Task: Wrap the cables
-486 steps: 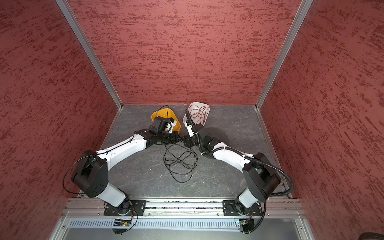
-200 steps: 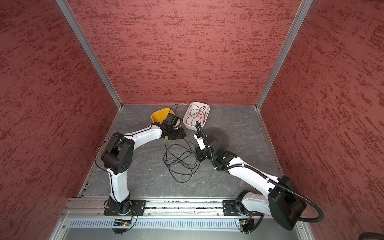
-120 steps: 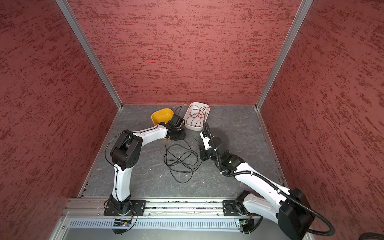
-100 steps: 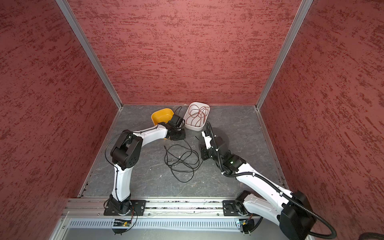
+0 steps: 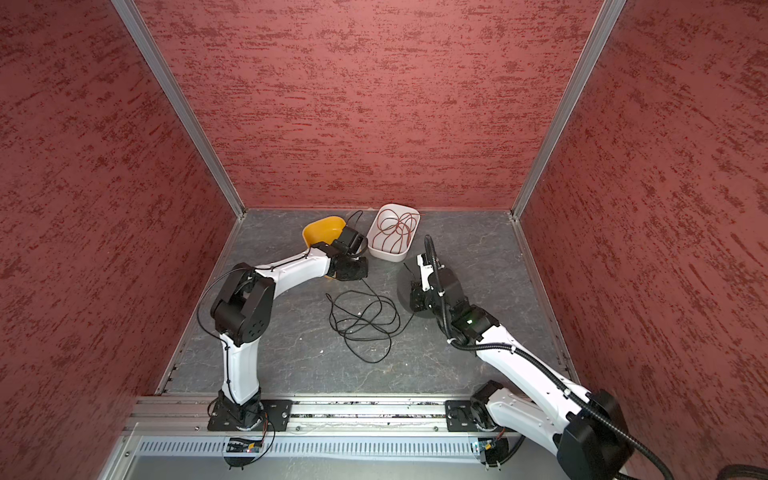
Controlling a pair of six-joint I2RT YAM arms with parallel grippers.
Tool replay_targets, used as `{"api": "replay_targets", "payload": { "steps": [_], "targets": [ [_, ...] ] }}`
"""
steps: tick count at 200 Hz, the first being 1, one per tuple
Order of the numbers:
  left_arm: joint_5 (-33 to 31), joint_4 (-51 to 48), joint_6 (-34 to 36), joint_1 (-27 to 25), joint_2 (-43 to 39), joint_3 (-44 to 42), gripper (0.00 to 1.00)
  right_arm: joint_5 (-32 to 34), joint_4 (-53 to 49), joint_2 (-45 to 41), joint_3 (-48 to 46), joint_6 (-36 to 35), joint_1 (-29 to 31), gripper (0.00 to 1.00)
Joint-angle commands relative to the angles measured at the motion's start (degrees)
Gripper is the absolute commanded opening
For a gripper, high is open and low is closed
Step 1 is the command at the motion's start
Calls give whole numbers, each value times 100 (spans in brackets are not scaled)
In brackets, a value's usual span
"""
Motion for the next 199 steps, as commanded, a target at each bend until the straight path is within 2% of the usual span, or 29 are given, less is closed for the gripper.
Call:
{"api": "replay_targets", "payload": {
  "steps": [1,47,81,100,155,199],
  "targets": [
    [-313,-683,391,81,-933,200,0,140,-166,-205,698,49,-281,0],
    [-974,-2258,817,299,-1976,1130,0,-63,-729,122,2194,25,-928,0],
    [-1385,-3313,991,710,-2571,1818,0,-308,-1147,527,3278,131,-1501,0],
    [-1837,-3854,1031,813,-2855,2175,0,-196,-1501,713,3897,174,-1767,0],
    [-2443,-4569,1007,1239,-3642,2316,0,-104,-2425,892,4949,238,-2920,0],
    [-2564,-4684,1059,1447,-4216,2304,0,682,-3150,909,5416,19,-3406,0]
  ]
}}
